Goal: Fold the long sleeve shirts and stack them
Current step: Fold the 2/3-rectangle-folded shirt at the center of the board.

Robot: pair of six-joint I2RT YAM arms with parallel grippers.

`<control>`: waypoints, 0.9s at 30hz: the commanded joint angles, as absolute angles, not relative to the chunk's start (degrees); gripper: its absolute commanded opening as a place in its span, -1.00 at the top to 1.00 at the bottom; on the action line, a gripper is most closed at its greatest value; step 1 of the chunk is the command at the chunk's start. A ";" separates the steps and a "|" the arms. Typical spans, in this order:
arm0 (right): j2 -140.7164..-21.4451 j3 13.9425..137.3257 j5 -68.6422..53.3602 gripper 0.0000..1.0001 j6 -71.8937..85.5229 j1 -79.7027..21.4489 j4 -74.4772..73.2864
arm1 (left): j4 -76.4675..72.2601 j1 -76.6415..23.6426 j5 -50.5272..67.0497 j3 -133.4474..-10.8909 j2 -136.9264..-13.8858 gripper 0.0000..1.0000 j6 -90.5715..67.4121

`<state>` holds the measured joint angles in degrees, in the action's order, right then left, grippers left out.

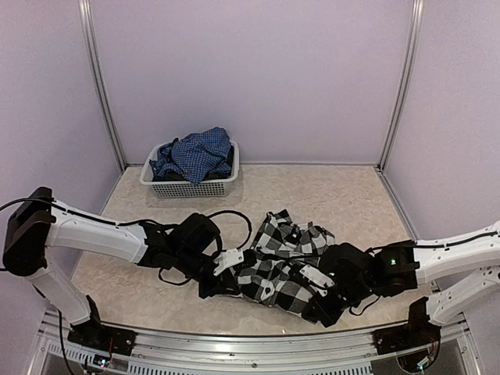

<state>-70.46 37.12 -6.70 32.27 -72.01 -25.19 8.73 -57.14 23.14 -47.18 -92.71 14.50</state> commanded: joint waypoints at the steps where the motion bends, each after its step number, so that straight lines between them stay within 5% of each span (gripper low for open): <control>1: -61.98 39.65 -11.37 1.00 33.77 -70.99 -27.74 | 15.91 -56.81 28.59 -53.60 -88.75 1.00 11.82; 7: -56.58 39.30 -18.68 1.00 33.58 -61.99 -26.24 | 37.42 -54.93 30.39 -70.78 -95.74 1.00 17.70; 19: -56.85 36.65 -24.48 1.00 36.19 -52.17 -23.18 | 55.05 -48.78 36.65 -85.37 -98.76 1.00 23.29; 27: -59.88 36.31 -32.65 1.00 35.86 -43.27 -17.26 | 65.18 -43.75 42.63 -102.34 -115.64 1.00 28.15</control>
